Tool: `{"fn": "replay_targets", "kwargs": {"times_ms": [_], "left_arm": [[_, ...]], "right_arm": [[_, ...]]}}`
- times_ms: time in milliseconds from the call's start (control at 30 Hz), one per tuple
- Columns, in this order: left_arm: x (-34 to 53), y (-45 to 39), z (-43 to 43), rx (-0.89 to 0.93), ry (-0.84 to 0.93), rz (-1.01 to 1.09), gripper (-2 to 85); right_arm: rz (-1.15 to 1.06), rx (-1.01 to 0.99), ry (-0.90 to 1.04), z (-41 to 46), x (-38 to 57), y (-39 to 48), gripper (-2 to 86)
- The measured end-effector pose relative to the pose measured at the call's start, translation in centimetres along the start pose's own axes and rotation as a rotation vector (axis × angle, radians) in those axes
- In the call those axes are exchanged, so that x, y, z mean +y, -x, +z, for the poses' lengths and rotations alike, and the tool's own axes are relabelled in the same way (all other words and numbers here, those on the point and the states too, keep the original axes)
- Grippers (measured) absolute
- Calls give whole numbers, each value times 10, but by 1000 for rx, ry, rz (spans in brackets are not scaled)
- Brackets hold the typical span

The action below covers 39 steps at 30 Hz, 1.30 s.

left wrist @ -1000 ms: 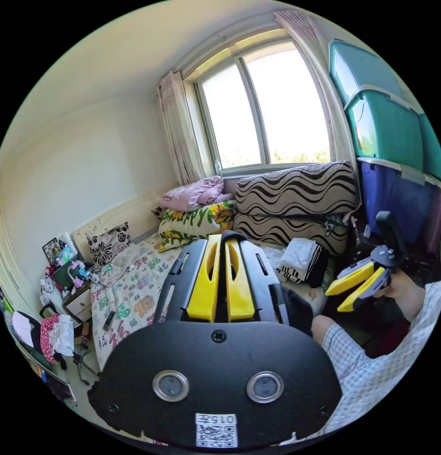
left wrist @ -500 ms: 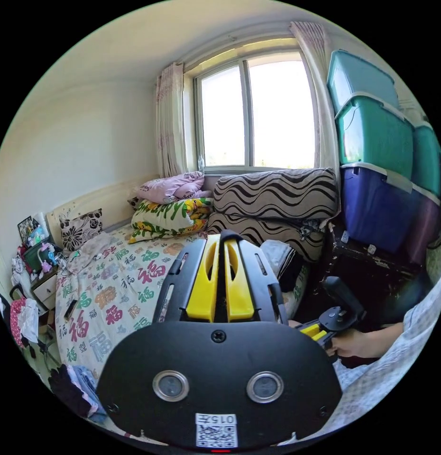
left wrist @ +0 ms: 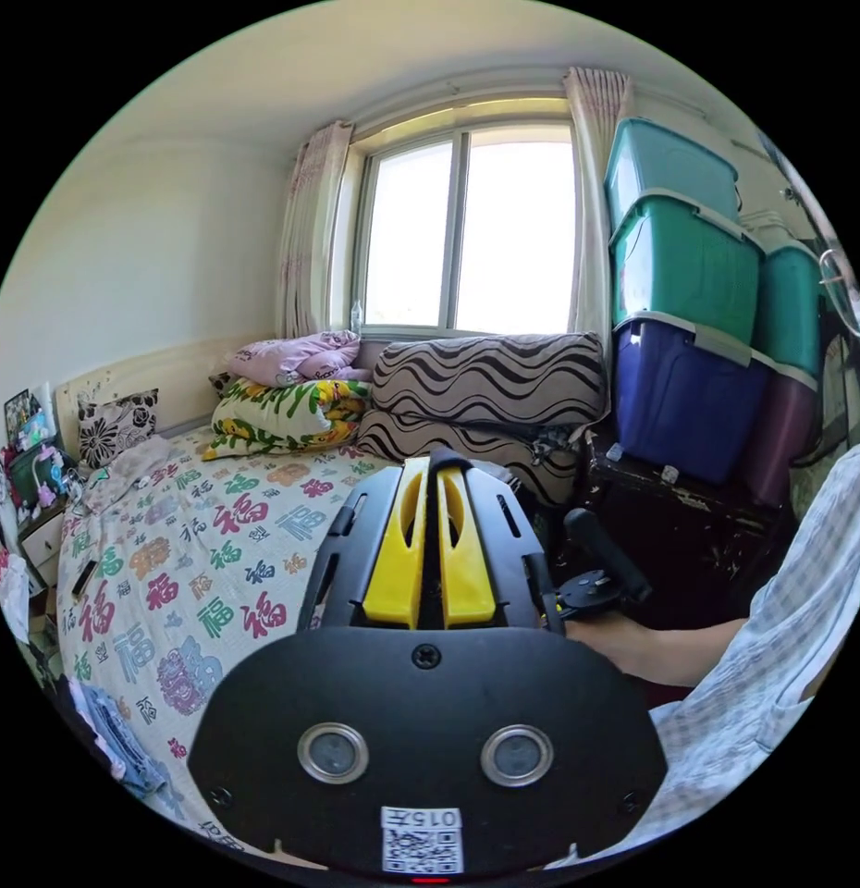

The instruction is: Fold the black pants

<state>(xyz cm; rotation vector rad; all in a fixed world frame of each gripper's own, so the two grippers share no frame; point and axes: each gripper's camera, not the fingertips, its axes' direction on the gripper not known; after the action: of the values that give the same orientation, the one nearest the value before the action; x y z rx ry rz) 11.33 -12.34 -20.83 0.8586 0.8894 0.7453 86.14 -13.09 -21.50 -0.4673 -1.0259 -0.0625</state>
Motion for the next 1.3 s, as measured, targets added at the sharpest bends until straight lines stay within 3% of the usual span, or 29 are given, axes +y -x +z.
{"fn": "replay_targets", "kwargs": {"times_ms": [200,367,467,600,767,833,967,1033,1167,1300], "left_arm": [[1,59,23,-114,178,-4,-7],[-59,115,81,-174,278,6,-6],[-155,148,91,-136,168,-60,-6],[-293,166,22,-153,-122,-65,-5],[-337,199,-113,-77,-411,-52,-6],[-313,228,-160,-45,-420,-46,-6],[-241,287,-193,-54,-299,-93,-6],[-176,338,-199,-19,-190,-176,-7],[-61,414,-205,-8,-22,-329,-7],[83,487,-239,-136,213,-482,-6]], "right_arm": [[-21,-21,96,-10,-4,-21,50],[-59,135,-77,-78,-87,-35,10],[-164,264,-267,-163,-162,-4,4],[-413,415,-547,-293,-238,115,1],[-805,297,-696,-349,-236,270,-1],[-927,163,-638,-322,-232,309,-1],[-912,-104,-470,-232,-245,316,0],[-809,-280,-328,-140,-252,304,1],[-654,-401,-109,24,-236,298,1],[-472,-550,188,223,-200,312,2]]}}
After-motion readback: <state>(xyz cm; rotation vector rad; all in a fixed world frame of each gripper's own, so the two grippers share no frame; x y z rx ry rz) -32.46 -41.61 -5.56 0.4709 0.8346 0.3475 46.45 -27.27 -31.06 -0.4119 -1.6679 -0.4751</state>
